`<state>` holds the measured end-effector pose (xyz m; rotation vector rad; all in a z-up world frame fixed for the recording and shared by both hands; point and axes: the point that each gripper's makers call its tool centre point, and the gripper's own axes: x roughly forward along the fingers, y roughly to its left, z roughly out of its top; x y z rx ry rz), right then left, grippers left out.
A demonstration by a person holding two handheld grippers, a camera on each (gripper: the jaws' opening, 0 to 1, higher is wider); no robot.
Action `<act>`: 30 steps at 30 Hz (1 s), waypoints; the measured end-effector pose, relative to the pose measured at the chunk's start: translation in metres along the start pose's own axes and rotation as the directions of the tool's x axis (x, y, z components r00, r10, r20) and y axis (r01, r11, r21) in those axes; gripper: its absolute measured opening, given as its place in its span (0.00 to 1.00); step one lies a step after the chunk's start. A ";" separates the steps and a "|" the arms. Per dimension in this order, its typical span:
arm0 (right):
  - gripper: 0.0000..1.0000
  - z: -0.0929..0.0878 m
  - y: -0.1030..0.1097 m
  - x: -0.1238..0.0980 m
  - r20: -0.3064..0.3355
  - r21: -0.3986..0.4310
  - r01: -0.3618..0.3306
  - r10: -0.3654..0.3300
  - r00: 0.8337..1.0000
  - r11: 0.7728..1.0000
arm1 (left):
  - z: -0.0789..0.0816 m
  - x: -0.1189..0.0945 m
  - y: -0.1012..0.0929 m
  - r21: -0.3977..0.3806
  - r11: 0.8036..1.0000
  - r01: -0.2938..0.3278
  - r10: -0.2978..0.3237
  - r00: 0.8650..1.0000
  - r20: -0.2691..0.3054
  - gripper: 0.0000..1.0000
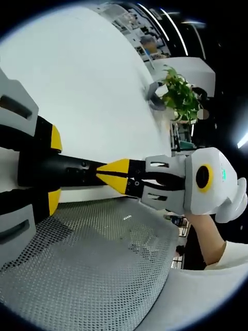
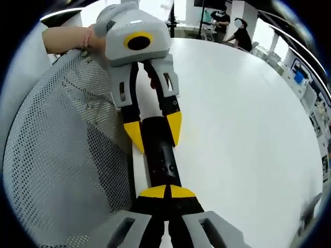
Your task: Press the specified remote control buttons in sequence, fully releasing each button before pressing the next.
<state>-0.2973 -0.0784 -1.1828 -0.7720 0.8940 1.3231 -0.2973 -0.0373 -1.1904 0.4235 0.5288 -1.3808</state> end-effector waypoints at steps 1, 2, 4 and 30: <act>0.00 0.000 0.000 0.000 0.001 -0.002 0.001 -0.001 1.000 1.000 | 0.000 0.000 0.000 0.000 1.000 -0.001 0.001 1.000 0.001 0.25; 0.00 0.000 0.000 0.000 0.004 -0.002 0.002 -0.002 1.000 1.000 | 0.000 0.000 0.000 0.000 1.000 -0.003 0.003 1.000 0.001 0.25; 0.00 0.000 0.001 0.000 0.010 -0.004 0.009 -0.009 1.000 1.000 | 0.000 0.000 0.000 0.000 1.000 -0.002 0.002 1.000 0.000 0.25; 0.00 -0.006 0.001 -0.004 0.048 -0.028 -0.019 0.020 0.999 0.999 | 0.000 0.001 0.001 0.004 1.000 0.007 -0.007 1.000 0.001 0.25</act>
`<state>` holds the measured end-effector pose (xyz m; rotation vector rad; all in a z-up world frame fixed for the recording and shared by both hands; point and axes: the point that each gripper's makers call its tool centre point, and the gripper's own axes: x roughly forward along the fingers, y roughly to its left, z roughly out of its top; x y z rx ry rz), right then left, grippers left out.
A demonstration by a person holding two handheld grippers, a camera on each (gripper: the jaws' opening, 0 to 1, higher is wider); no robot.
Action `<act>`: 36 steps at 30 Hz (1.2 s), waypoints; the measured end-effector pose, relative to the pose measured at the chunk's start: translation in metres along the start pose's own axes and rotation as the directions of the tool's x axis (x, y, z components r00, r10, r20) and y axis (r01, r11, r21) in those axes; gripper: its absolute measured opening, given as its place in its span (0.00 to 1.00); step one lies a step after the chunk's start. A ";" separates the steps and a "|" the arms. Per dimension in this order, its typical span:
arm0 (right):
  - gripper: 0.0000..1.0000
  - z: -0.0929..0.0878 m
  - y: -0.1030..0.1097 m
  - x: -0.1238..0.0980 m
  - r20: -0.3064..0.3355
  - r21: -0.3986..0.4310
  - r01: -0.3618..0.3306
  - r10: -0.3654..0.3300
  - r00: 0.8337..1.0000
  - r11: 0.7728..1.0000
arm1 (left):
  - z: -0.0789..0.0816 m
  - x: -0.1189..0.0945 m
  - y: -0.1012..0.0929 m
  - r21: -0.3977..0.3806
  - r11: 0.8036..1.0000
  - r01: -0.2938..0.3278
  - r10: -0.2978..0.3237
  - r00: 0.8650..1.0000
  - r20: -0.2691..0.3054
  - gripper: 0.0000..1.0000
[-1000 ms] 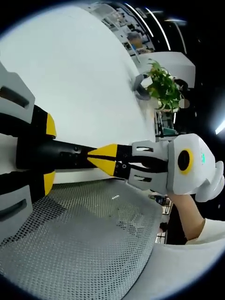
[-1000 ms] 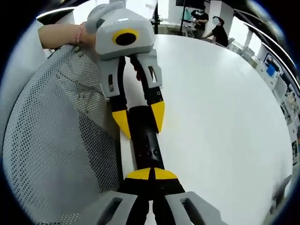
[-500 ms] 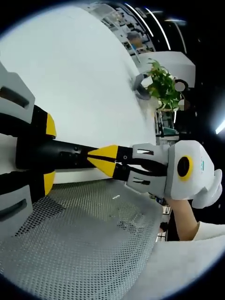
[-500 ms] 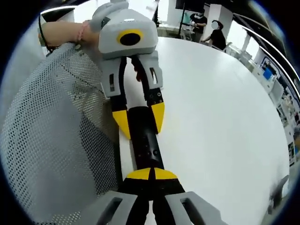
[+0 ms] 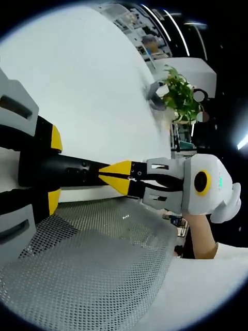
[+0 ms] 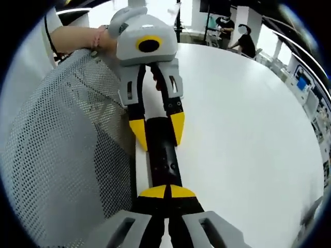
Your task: Press the specified remote control buttons in sequence, fully releasing each button before pressing the next.
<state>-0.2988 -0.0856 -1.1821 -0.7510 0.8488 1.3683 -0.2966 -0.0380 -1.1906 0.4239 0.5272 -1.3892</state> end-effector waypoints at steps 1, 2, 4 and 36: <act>0.00 0.000 0.001 0.000 0.005 0.000 0.006 -0.006 1.000 1.000 | 0.000 0.000 0.000 -0.007 1.000 0.000 0.000 1.000 -0.001 0.25; 0.00 -0.001 0.002 -0.001 0.010 -0.005 0.016 -0.016 1.000 1.000 | 0.000 -0.001 0.000 -0.007 1.000 0.001 -0.001 1.000 0.000 0.25; 0.00 0.000 0.001 0.000 0.022 0.020 0.035 -0.036 0.999 0.999 | 0.000 -0.001 -0.001 -0.006 1.000 0.000 0.000 1.000 -0.001 0.25; 0.00 -0.001 -0.002 -0.002 0.078 0.080 0.141 -0.147 0.986 0.987 | 0.000 0.000 0.000 -0.006 1.000 -0.004 0.004 1.000 -0.007 0.25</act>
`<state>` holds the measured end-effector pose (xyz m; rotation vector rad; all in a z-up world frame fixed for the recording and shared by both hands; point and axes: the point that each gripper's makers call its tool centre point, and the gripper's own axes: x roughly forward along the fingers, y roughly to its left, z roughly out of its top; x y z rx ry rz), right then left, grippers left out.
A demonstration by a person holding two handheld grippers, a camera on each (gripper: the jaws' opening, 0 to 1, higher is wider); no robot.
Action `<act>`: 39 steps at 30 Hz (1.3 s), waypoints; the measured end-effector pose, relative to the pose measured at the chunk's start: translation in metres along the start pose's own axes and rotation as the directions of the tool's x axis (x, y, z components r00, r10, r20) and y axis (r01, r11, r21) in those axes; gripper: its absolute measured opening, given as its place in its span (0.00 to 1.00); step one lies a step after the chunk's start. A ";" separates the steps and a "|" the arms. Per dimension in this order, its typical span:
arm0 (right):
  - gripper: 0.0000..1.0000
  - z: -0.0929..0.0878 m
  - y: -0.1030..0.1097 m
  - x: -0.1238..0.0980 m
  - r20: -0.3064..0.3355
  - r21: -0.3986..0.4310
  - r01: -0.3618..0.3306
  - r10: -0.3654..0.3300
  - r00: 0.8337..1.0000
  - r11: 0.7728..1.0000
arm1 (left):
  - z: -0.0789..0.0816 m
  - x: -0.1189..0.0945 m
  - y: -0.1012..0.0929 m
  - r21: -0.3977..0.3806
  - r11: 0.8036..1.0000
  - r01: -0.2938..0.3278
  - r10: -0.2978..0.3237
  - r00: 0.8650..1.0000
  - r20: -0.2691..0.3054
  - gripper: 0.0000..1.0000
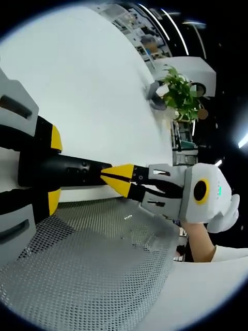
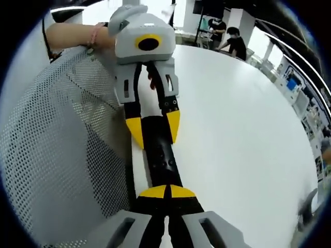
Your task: Press the specified remote control buttons in sequence, fully releasing each button before pressing the next.
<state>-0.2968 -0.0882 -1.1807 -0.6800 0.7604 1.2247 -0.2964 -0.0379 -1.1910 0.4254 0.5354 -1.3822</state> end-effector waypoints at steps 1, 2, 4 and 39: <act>0.00 0.000 0.000 -0.001 0.022 0.018 0.012 -0.012 1.000 1.000 | 0.000 0.000 0.000 -0.005 1.000 0.000 0.000 1.000 0.005 0.25; 0.00 -0.001 0.000 -0.001 0.032 0.043 0.019 -0.021 0.999 0.999 | 0.000 0.000 0.000 -0.008 1.000 0.000 0.000 1.000 0.010 0.25; 0.00 -0.005 0.003 -0.004 0.003 0.004 0.002 -0.002 1.000 1.000 | 0.001 0.000 0.000 -0.008 1.000 -0.001 0.002 1.000 0.012 0.25; 0.00 0.016 0.006 0.007 -0.094 -0.166 -0.071 0.055 0.994 0.984 | -0.001 -0.005 -0.002 -0.017 1.000 -0.002 0.002 1.000 0.016 0.25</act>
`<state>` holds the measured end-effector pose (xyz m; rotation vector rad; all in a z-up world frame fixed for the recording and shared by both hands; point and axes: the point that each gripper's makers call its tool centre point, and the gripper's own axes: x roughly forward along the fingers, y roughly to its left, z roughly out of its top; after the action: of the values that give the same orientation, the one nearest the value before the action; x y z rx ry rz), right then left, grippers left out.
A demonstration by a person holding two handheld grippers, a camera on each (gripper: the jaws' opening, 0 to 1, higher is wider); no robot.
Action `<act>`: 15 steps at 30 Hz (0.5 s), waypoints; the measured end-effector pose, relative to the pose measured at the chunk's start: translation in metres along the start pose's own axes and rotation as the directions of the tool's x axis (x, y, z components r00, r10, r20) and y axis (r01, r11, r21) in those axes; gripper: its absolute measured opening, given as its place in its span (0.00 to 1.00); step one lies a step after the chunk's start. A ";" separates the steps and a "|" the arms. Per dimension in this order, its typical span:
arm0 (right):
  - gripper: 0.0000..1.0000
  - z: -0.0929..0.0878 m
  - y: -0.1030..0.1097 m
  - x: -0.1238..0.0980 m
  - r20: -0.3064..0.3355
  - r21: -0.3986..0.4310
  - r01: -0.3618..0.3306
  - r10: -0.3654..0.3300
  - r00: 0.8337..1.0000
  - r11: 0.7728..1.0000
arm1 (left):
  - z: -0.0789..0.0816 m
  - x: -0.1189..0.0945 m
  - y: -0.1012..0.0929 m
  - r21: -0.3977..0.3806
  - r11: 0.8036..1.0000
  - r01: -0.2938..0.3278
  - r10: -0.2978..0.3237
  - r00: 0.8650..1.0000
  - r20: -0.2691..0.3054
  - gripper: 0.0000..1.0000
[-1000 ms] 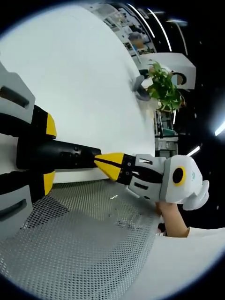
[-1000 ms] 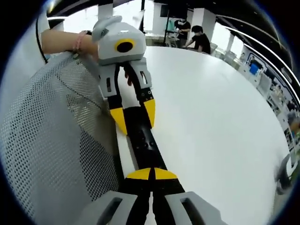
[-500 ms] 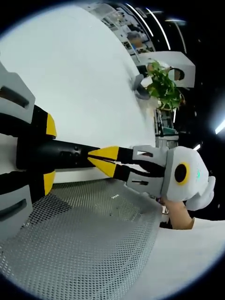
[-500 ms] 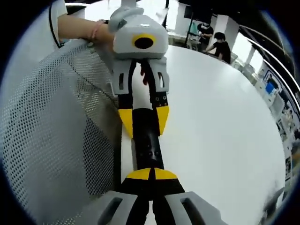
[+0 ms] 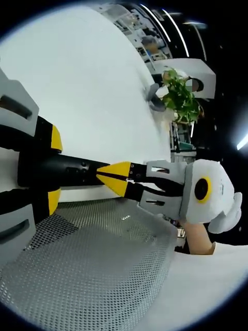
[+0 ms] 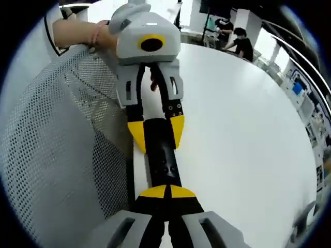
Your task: Press the specified remote control buttons in sequence, fully releasing each button before pressing the next.
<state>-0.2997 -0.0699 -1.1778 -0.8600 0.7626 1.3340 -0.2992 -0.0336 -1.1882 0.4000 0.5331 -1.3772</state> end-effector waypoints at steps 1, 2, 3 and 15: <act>0.00 0.004 0.002 0.001 0.010 -0.001 -0.010 0.010 1.000 1.000 | 0.000 0.000 0.000 -0.005 1.000 0.001 -0.001 1.000 0.002 0.25; 0.00 0.006 0.003 0.003 0.016 0.000 -0.017 0.017 1.000 1.000 | 0.000 0.000 0.000 -0.006 1.000 0.001 -0.001 1.000 0.002 0.25; 0.00 0.007 0.005 0.006 0.011 -0.003 -0.037 0.037 0.999 0.999 | 0.000 0.000 0.000 -0.006 1.000 0.000 0.000 1.000 0.001 0.25; 0.00 0.002 0.000 0.007 -0.067 -0.046 0.016 -0.019 0.998 0.999 | -0.001 0.002 0.001 0.000 1.000 -0.003 0.003 1.000 -0.004 0.25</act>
<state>-0.2986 -0.0648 -1.1828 -0.9499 0.7781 1.3169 -0.2980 -0.0345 -1.1897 0.4036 0.5358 -1.3742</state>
